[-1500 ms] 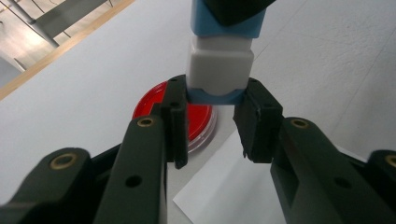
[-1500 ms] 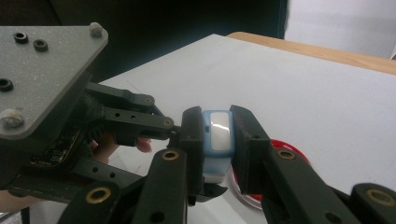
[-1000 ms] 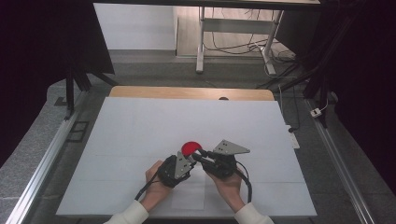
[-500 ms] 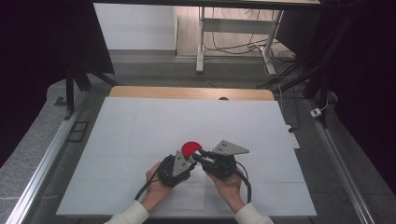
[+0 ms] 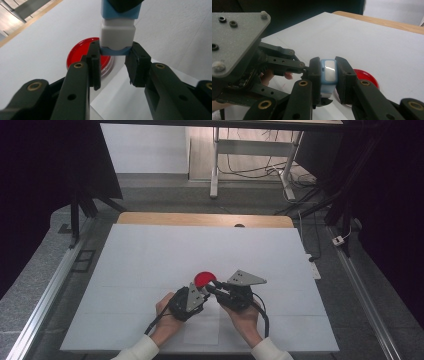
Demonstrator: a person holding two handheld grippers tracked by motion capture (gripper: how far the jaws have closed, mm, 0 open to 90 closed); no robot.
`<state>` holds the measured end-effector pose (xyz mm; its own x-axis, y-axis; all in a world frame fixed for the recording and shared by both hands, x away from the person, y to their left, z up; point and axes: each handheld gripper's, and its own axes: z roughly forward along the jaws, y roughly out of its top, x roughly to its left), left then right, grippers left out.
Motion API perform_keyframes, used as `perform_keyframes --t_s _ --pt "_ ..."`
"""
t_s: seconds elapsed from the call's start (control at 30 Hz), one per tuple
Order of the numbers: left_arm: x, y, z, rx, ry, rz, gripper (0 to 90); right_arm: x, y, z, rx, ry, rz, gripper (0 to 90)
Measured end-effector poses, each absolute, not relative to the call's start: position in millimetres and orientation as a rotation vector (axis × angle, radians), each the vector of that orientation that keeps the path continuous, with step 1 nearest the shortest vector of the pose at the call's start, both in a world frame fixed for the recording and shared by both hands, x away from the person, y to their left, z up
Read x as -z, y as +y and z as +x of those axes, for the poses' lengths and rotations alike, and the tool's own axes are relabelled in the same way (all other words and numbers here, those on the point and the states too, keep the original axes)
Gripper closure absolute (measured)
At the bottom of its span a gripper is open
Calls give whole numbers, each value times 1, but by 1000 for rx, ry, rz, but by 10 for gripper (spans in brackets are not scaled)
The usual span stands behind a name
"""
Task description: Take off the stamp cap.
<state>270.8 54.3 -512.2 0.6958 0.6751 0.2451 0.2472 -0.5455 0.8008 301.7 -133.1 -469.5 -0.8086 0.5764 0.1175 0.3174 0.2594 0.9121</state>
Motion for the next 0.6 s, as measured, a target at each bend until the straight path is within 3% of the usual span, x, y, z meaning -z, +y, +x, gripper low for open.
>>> perform_keyframes --t_s 0.23,0.4,0.53,0.6 --pt "514 59 276 -547 766 2064 658 470 -133 301 -1565 2284 834 747" --pt "514 59 274 -601 743 2082 659 469 -133 301 -1566 2288 831 747" --pt "516 54 271 -728 672 2171 660 469 -133 301 -1571 2290 833 749" --pt "518 53 271 -718 672 2176 660 466 -135 301 -1564 2274 828 749"
